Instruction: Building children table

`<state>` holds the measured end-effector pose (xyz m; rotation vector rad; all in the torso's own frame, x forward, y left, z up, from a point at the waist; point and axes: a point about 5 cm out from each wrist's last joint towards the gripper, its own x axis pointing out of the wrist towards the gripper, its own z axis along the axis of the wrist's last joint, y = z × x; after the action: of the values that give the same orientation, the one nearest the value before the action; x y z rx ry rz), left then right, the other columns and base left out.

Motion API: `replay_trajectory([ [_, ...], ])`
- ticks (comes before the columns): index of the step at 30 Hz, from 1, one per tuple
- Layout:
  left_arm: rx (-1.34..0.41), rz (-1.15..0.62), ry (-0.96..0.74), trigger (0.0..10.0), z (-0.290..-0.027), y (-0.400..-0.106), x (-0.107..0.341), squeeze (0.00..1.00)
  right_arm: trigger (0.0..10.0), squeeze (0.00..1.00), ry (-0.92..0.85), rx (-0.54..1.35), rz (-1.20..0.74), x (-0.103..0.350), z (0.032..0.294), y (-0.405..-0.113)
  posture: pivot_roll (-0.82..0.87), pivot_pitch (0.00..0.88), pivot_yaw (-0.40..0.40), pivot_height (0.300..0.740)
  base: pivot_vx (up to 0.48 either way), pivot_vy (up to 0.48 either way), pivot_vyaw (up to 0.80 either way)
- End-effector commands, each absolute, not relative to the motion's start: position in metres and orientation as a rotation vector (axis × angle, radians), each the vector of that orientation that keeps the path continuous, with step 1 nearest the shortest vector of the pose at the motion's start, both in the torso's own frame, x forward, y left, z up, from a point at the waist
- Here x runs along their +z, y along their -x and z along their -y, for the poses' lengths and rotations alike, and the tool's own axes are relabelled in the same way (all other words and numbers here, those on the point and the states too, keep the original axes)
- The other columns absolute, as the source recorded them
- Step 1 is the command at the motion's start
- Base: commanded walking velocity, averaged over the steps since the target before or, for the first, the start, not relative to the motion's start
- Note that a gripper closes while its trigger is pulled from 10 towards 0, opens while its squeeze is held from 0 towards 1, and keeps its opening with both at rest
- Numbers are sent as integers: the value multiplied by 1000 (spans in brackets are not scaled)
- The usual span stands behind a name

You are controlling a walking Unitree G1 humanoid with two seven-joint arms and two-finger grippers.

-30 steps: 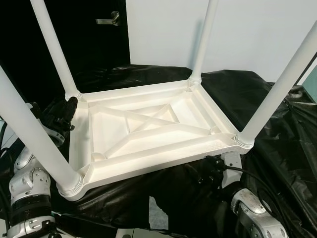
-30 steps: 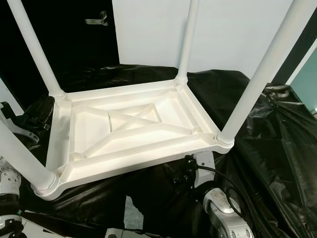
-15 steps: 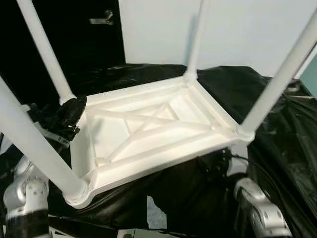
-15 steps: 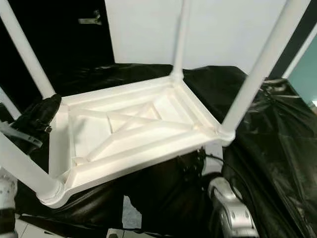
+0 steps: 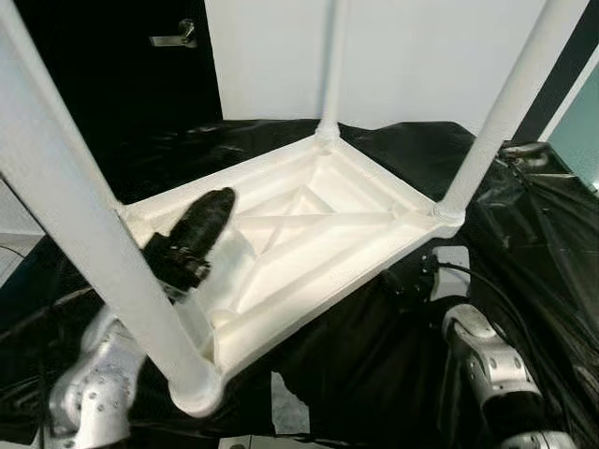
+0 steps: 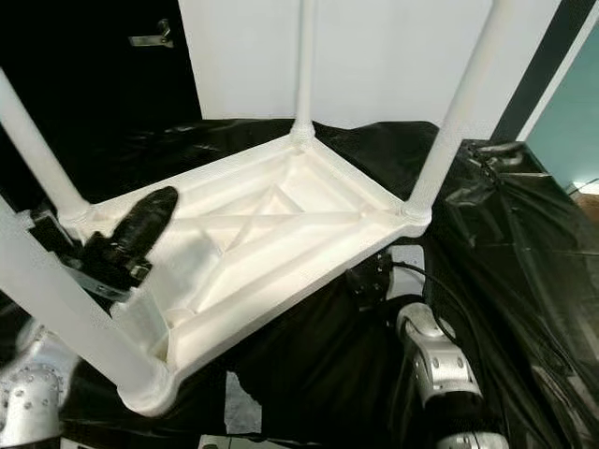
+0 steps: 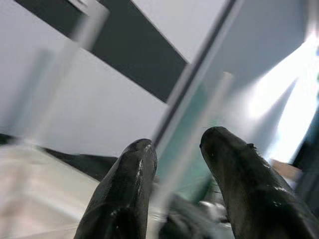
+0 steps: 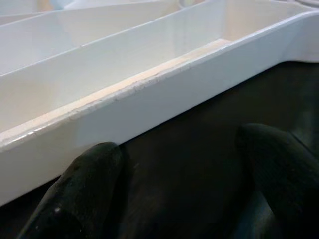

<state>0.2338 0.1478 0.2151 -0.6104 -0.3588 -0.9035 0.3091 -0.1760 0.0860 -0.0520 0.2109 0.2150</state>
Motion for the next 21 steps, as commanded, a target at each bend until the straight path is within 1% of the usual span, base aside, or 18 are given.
replay_trajectory([
  [1, -1051, 367, 647, 10000, -127, -223, 220, 0, 10000, 0, 65, 302, -201, 85, 158, -314, 117, 0, -26, 740, 0, 0, 0],
  [2, -1088, 361, 666, 10000, -119, -220, 221, 0, 10000, 0, 72, 318, -200, 86, 154, -317, 119, 0, -23, 740, 0, 0, 0],
  [3, -1088, 361, 666, 10000, -119, -220, 221, 0, 10000, 0, 72, 318, -200, 86, 154, -317, 119, 0, -23, 740, 0, 0, 0],
  [4, -1135, 348, 691, 10000, -109, -215, 223, 0, 10000, 0, 80, 341, -198, 87, 148, -322, 116, 0, -16, 740, 0, 0, 0],
  [9, -1166, 337, 706, 10000, -103, -212, 223, 0, 10000, 0, 87, 360, -195, 88, 143, -327, 117, 0, -13, 740, 0, 0, 0],
  [10, -1197, 329, 708, 10000, -97, -210, 225, 0, 10000, 0, 93, 407, -185, 91, 133, -333, 121, 0, -10, 740, 0, 0, 0],
  [11, -1197, 329, 708, 10000, -97, -210, 225, 0, 10000, 0, 93, 407, -185, 91, 133, -333, 121, 0, -10, 740, 0, 0, 0],
  [12, -1217, 324, 707, 10000, -93, -208, 227, 0, 10000, 0, 98, 441, -179, 94, 127, -337, 121, 0, -10, 740, 0, 0, 0],
  [13, -1234, 320, 698, 10000, -89, -207, 229, 0, 10000, 0, 98, 496, -172, 98, 116, -342, 129, 0, -13, 740, 0, 0, 0],
  [15, -1234, 320, 698, 10000, -89, -207, 229, 0, 10000, 0, 98, 496, -172, 98, 116, -342, 129, 0, -13, 740, 0, 0, 0],
  [16, -1242, 319, 691, 10000, -86, -207, 230, 0, 10000, 0, 98, 530, -168, 101, 109, -345, 130, 0, -13, 740, 0, 0, 0],
  [17, -1242, 319, 691, 10000, -86, -207, 230, 0, 10000, 0, 98, 530, -168, 101, 109, -345, 130, 0, -13, 740, 0, 0, 0],
  [20, -1258, 314, 673, 10000, -80, -205, 232, 0, 10000, 0, 101, 609, -153, 108, 92, -351, 139, 0, -21, 740, 0, 0, 0],
  [21, -1258, 314, 673, 10000, -80, -205, 232, 0, 10000, 0, 101, 609, -153, 108, 92, -351, 139, 0, -21, 740, 0, 0, 0],
])
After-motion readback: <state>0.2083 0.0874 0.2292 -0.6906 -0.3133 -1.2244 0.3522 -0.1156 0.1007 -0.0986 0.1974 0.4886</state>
